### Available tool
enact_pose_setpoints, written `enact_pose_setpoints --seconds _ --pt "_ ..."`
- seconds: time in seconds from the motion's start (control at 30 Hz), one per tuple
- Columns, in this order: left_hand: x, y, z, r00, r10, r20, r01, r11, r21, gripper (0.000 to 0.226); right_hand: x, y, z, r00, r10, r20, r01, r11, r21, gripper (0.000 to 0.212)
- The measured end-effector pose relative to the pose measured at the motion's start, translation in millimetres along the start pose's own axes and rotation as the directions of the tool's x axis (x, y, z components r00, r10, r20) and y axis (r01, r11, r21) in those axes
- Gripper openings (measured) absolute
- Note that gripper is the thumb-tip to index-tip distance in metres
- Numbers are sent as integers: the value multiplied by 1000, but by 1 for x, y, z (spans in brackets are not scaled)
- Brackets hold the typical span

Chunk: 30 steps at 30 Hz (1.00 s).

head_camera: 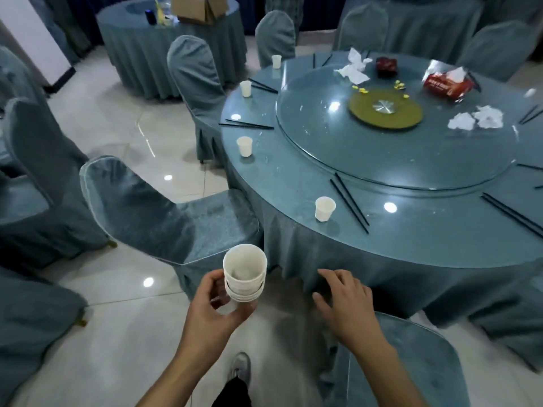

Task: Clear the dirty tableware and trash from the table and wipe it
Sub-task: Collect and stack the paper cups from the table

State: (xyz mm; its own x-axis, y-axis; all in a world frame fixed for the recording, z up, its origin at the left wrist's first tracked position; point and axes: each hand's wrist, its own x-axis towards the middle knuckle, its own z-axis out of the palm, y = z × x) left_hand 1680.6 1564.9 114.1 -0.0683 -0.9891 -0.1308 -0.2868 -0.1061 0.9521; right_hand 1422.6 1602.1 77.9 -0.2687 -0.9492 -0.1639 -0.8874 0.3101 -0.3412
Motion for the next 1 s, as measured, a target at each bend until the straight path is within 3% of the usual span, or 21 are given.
enact_pose_setpoints --seconds 0.2,0.43,0.53,0.73,1.0 --pt "100 11 -18 988 41 150 -44 999 14 59 79 -31 5 988 124 -98 -117 991 72 49" --pt "180 21 -12 971 -15 239 -9 995 100 61 173 -20 -2 957 267 -117 -262 963 53 50" --pt "215 26 -4 971 -21 237 -10 992 128 62 229 -4 -3 941 324 -98 -322 946 36 54" --pt "280 40 22 971 -57 233 21 988 153 63 304 30 23 901 429 68 -432 902 26 80" --pt "335 28 46 975 -83 207 57 990 127 62 324 40 31 897 443 -16 -441 896 50 67"
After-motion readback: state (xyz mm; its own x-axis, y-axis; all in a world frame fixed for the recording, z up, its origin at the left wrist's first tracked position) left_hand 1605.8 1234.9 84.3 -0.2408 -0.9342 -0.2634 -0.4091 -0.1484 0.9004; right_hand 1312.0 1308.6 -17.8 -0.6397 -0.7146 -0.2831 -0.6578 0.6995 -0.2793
